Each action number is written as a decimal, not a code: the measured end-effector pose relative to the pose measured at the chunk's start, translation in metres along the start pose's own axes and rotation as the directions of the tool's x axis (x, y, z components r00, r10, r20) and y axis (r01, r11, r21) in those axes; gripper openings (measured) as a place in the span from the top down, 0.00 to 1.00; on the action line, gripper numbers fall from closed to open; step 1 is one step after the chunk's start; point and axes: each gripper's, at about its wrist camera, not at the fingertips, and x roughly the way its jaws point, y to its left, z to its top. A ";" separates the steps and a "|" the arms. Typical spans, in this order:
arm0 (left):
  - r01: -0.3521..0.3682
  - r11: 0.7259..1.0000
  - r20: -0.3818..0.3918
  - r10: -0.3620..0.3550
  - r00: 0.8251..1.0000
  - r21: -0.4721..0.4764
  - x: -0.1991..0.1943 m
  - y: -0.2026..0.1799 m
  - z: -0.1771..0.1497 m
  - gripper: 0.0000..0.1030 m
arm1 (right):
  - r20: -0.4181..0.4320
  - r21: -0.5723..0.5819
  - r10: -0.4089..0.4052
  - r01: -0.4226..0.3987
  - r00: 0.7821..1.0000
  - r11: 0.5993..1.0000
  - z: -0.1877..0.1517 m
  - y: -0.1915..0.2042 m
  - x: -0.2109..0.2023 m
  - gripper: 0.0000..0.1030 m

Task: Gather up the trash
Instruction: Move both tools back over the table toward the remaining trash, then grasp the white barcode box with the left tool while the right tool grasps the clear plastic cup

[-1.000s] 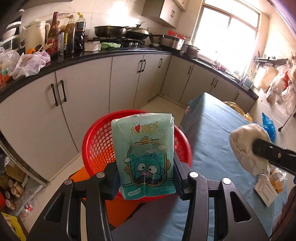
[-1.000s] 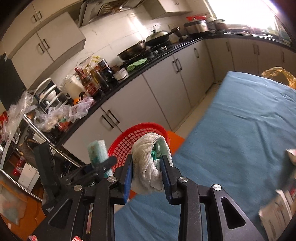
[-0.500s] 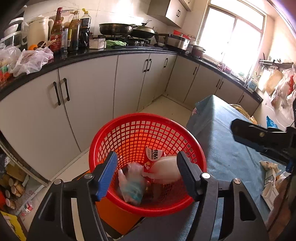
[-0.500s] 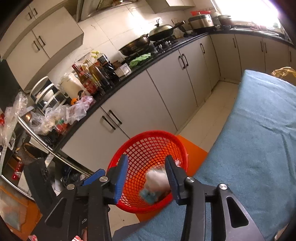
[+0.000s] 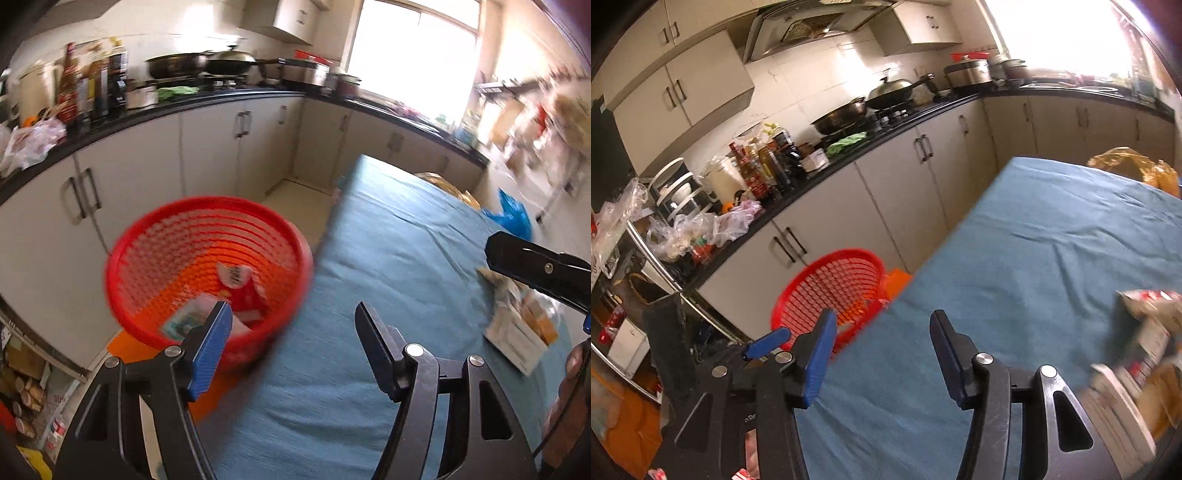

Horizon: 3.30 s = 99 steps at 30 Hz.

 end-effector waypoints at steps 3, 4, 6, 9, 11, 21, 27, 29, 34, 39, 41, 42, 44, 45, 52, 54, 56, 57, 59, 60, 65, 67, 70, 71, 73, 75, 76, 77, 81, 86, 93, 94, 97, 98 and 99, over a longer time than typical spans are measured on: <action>0.033 0.998 -0.031 -0.031 0.999 0.050 0.005 -0.029 -0.009 0.34 | 0.018 0.027 0.003 -0.004 1.000 1.000 -0.012 -0.021 -0.022 0.45; 0.040 0.997 -0.038 -0.038 0.999 0.063 0.006 -0.037 -0.012 0.34 | 0.032 0.037 -0.002 0.001 0.999 0.999 -0.017 -0.028 -0.031 0.45; 0.057 0.994 -0.055 -0.052 0.997 0.092 0.008 -0.053 -0.017 0.34 | 0.054 0.043 -0.010 0.008 0.998 0.999 -0.024 -0.039 -0.045 0.45; 0.080 0.987 -0.081 -0.069 0.994 0.138 0.011 -0.077 -0.025 0.34 | 0.092 0.058 -0.035 0.030 0.995 0.998 -0.033 -0.055 -0.068 0.45; 0.095 0.981 -0.095 -0.080 0.992 0.168 0.013 -0.092 -0.030 0.33 | 0.125 0.080 -0.048 0.038 0.991 0.996 -0.038 -0.069 -0.088 0.45; 0.142 0.959 -0.131 -0.112 0.985 0.247 0.016 -0.129 -0.045 0.33 | 0.199 0.381 -0.295 0.204 0.935 0.902 -0.033 -0.158 -0.170 0.28; 0.160 0.952 -0.145 -0.125 0.981 0.261 0.017 -0.136 -0.050 0.32 | 0.111 0.549 -0.278 0.175 0.954 0.818 -0.039 -0.214 -0.159 0.27; 0.159 0.951 -0.146 -0.123 0.982 0.266 0.017 -0.136 -0.051 0.32 | 0.071 0.555 -0.289 0.203 0.955 0.807 -0.035 -0.223 -0.148 0.27; 0.162 0.951 -0.146 -0.126 0.981 0.265 0.016 -0.134 -0.051 0.32 | -0.017 0.523 -0.330 0.290 0.944 0.802 -0.029 -0.233 -0.123 0.28; 0.160 0.956 -0.150 -0.125 0.981 0.247 0.019 -0.129 -0.051 0.32 | -0.015 0.491 -0.316 0.282 0.949 0.824 -0.033 -0.230 -0.117 0.54; 0.160 0.957 -0.151 -0.126 0.980 0.242 0.020 -0.127 -0.051 0.32 | -0.005 0.457 -0.315 0.282 0.949 0.843 -0.034 -0.220 -0.117 0.57; 0.161 0.957 -0.151 -0.127 0.980 0.241 0.020 -0.126 -0.050 0.32 | 0.001 0.436 -0.310 0.279 0.951 0.856 -0.034 -0.213 -0.117 0.57; 0.160 0.958 -0.150 -0.126 0.981 0.238 0.020 -0.124 -0.050 0.32 | 0.007 0.395 -0.301 0.273 0.954 0.877 -0.037 -0.200 -0.114 0.57; 0.160 0.958 -0.150 -0.127 0.981 0.236 0.019 -0.122 -0.050 0.32 | 0.009 0.380 -0.294 0.269 0.956 0.885 -0.040 -0.195 -0.113 0.58; 0.160 0.966 -0.149 -0.131 0.980 0.201 0.019 -0.111 -0.045 0.32 | 0.005 0.392 -0.041 0.035 0.999 0.919 -0.057 -0.169 -0.107 0.59; 0.171 0.968 -0.152 -0.144 0.978 0.181 0.018 -0.107 -0.042 0.32 | 0.027 0.377 -0.024 0.012 0.999 0.926 -0.058 -0.162 -0.109 0.59; 0.180 0.970 -0.154 -0.155 0.976 0.164 0.017 -0.104 -0.041 0.32 | 0.077 0.351 -0.055 0.025 0.996 0.936 -0.054 -0.158 -0.119 0.59; 0.187 0.970 -0.156 -0.163 0.974 0.155 0.016 -0.104 -0.040 0.32 | 0.097 0.342 -0.076 0.038 0.992 0.939 -0.052 -0.157 -0.123 0.59; 0.214 0.968 -0.171 -0.191 0.967 0.133 0.014 -0.103 -0.039 0.32 | 0.143 0.321 -0.123 0.072 0.982 0.944 -0.048 -0.154 -0.133 0.59; 0.231 0.965 -0.183 -0.207 0.961 0.122 0.014 -0.104 -0.039 0.32 | 0.168 0.306 -0.150 0.093 0.974 0.947 -0.047 -0.153 -0.138 0.59; 0.367 0.929 -0.280 -0.342 0.897 0.040 0.009 -0.117 -0.051 0.32 | 0.256 0.274 -0.186 0.113 0.949 0.955 -0.050 -0.154 -0.153 0.59; 0.413 0.911 -0.308 -0.393 0.867 0.000 0.007 -0.123 -0.058 0.32 | 0.269 0.286 -0.179 0.099 0.946 0.953 -0.054 -0.159 -0.155 0.59; 0.459 0.888 -0.341 -0.436 0.833 -0.015 0.006 -0.139 -0.068 0.32 | 0.277 0.308 -0.163 0.073 0.947 0.949 -0.053 -0.167 -0.157 0.59; 0.462 0.887 -0.340 -0.436 0.833 -0.005 0.007 -0.145 -0.071 0.32 | 0.281 0.314 -0.159 0.066 0.946 0.947 -0.053 -0.168 -0.158 0.58; 0.452 0.892 -0.342 -0.426 0.838 -0.004 0.013 -0.153 -0.073 0.32 | 0.288 0.314 -0.150 0.055 0.946 0.948 -0.053 -0.169 -0.160 0.58; 0.451 0.892 -0.339 -0.429 0.837 -0.015 0.020 -0.159 -0.073 0.32 | 0.298 0.315 -0.143 0.044 0.944 0.948 -0.055 -0.168 -0.163 0.58; 0.444 0.896 -0.326 -0.425 0.845 -0.016 0.022 -0.161 -0.071 0.32 | 0.302 0.314 -0.138 0.038 0.943 0.949 -0.055 -0.168 -0.164 0.58; 0.439 0.898 -0.315 -0.422 0.850 -0.018 0.025 -0.164 -0.069 0.32 | 0.303 0.311 -0.130 0.031 0.944 0.950 -0.055 -0.168 -0.165 0.58; 0.439 0.898 -0.310 -0.421 0.852 -0.014 0.040 -0.177 -0.062 0.48 | 0.307 0.312 -0.119 0.018 0.944 0.950 -0.056 -0.168 -0.165 0.58; 0.461 0.887 -0.278 -0.445 0.851 -0.009 0.044 -0.184 -0.052 0.75 | 0.307 0.313 -0.124 0.022 0.944 0.949 -0.059 -0.170 -0.164 0.58; 0.360 0.923 -0.111 -0.347 0.931 0.138 0.010 -0.176 -0.038 0.88 | 0.303 0.255 -0.164 0.086 0.939 0.963 -0.060 -0.155 -0.159 0.58; 0.334 0.929 -0.082 -0.324 0.942 0.160 0.006 -0.174 -0.037 0.88 | 0.306 0.230 -0.182 0.113 0.934 0.967 -0.060 -0.149 -0.157 0.58; 0.209 0.949 0.033 -0.223 0.974 0.235 -0.008 -0.167 -0.034 0.88 | 0.317 0.172 -0.225 0.178 0.921 0.969 -0.062 -0.134 -0.153 0.58; 0.181 0.951 0.054 -0.200 0.978 0.249 -0.010 -0.164 -0.034 0.88 | 0.321 0.146 -0.245 0.207 0.915 0.967 -0.063 -0.128 -0.150 0.58; 0.150 0.953 0.076 -0.175 0.982 0.264 -0.012 -0.163 -0.035 0.88 | 0.325 0.124 -0.261 0.233 0.909 0.965 -0.065 -0.122 -0.148 0.58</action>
